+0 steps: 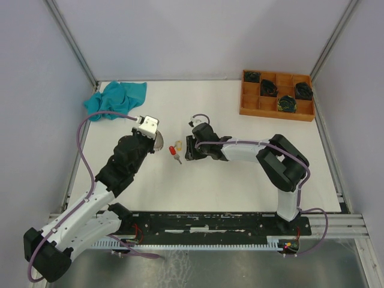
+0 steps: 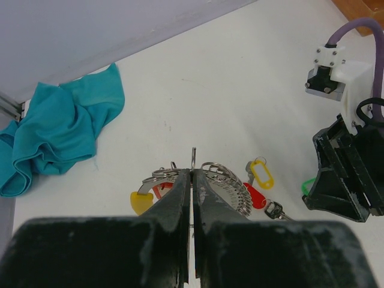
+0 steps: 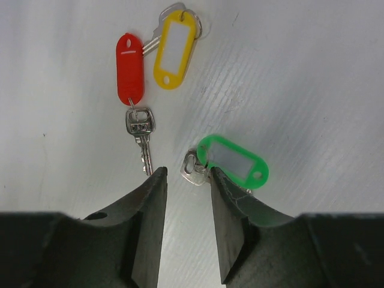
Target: Put the keys on the keyring
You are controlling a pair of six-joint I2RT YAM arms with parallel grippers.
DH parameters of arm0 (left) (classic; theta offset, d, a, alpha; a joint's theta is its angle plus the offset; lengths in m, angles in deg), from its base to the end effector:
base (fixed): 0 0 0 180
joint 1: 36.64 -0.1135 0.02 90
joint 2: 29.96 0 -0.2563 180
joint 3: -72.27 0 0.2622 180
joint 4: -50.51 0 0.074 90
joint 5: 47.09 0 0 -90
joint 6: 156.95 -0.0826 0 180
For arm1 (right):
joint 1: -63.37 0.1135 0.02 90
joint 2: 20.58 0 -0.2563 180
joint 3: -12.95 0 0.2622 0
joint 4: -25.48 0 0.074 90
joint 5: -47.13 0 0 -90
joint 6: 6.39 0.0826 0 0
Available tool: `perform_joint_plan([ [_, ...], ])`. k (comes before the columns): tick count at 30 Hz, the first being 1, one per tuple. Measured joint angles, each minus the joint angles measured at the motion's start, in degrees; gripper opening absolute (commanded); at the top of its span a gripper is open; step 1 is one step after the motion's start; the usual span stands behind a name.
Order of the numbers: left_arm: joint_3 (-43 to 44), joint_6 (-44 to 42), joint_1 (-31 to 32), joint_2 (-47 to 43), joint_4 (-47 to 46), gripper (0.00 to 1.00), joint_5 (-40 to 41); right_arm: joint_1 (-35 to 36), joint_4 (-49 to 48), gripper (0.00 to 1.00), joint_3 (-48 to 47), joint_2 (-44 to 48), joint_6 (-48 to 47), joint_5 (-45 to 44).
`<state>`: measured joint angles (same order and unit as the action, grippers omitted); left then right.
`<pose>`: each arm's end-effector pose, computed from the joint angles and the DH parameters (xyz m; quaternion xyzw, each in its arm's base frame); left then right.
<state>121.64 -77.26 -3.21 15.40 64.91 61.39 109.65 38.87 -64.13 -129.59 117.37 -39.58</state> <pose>0.2242 -0.1166 0.2867 0.1871 0.7420 -0.0058 0.6438 0.2979 0.3184 0.1059 -0.1117 0.9179 0.2647 0.2739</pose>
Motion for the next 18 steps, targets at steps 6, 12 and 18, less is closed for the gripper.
perform_joint_plan([
  [6, 0.00, 0.02, 0.00, -0.26, 0.00, 0.03, -0.02, 0.92, 1.51, 0.37, -1.84, -1.60, 1.46, -3.54],
  [12, 0.00, 0.00, 0.00, -0.31, -0.02, 0.03, -0.02, 1.25, 2.12, 0.27, -3.06, -2.62, 1.88, -6.45],
  [18, 0.00, 0.00, 0.00, -0.31, -0.02, 0.03, -0.04, 1.31, 2.40, 0.14, -3.15, -3.04, 1.88, -8.98],
])
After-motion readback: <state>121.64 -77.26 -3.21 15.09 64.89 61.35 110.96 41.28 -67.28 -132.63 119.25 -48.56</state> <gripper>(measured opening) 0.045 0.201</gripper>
